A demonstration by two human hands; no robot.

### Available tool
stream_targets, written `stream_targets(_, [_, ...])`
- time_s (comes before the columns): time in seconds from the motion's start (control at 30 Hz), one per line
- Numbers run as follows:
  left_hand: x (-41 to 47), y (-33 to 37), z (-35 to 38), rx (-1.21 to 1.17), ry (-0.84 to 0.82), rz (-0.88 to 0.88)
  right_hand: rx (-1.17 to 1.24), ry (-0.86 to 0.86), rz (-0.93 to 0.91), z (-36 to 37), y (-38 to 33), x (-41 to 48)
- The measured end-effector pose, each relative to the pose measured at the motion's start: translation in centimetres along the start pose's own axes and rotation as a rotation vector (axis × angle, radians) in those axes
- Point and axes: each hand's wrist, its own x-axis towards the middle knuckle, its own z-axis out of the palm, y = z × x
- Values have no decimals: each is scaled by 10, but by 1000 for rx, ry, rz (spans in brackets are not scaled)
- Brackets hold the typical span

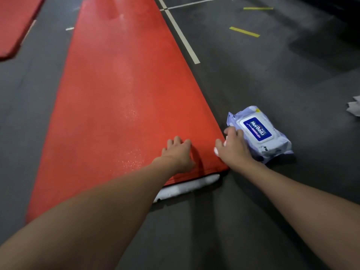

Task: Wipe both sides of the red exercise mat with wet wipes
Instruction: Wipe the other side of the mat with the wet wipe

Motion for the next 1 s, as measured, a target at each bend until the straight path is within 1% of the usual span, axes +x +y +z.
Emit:
stream_targets(0.03, [-1, -2, 2, 23, -10, -2, -45, -32, -31, 3, 0, -4])
stream_targets(0.07, [-2, -3, 3, 47, -19, 0, -167, -15, -71, 5, 1, -8])
stream_targets(0.1, [-3, -3, 4, 64, -21, -3, -304, 49, -123, 5, 3, -12])
stream_targets(0.13, [-4, -2, 5, 66, -26, -16, -388, 109, -184, 5, 6, -15])
stream_targets(0.17, [-5, -2, 5, 57, -41, -33, -413, 117, -240, 5, 8, -17])
stream_targets(0.2, [-5, -1, 5, 46, -70, -40, -411, 72, -292, 7, 11, -18])
stream_targets(0.23, [-5, -1, 4, 39, -98, -40, -409, -14, -333, 11, 14, -19])
stream_targets(0.3, [-5, -2, 2, 47, -134, -29, -462, -181, -320, 23, 19, -27])
stream_targets(0.33, [-5, -3, 2, 57, -138, -26, -511, -200, -298, 29, 24, -31])
stream_targets(0.43, [-1, -2, 2, 91, -116, -19, -631, -128, -270, 29, 35, -33])
stream_targets(0.53, [1, -5, 3, 101, -93, -18, -602, -87, -168, 24, 31, -27])
stream_targets(0.57, [2, -7, 4, 102, -85, -10, -599, -70, -187, 28, 27, -31])
stream_targets(0.67, [3, -17, 9, 102, -33, 26, -609, -14, -324, 43, 19, -52])
stream_targets(0.7, [4, -20, 11, 98, -14, 36, -612, 3, -336, 42, 20, -51])
stream_targets(0.73, [5, -23, 12, 93, -1, 46, -618, 26, -315, 38, 22, -46])
stream_targets(0.8, [6, -26, 14, 78, 14, 64, -589, 41, -192, 35, 25, -41])
stream_targets(0.83, [6, -28, 15, 64, 24, 72, -563, 24, -150, 36, 26, -44])
stream_targets(0.87, [4, -29, 17, 49, 36, 80, -534, -1, -177, 41, 26, -50])
stream_targets(0.97, [-3, -36, 23, 34, 49, 123, -487, -135, -392, 47, 27, -67])
stream_targets(1.0, [-4, -40, 24, 31, 40, 139, -471, -160, -384, 42, 27, -60])
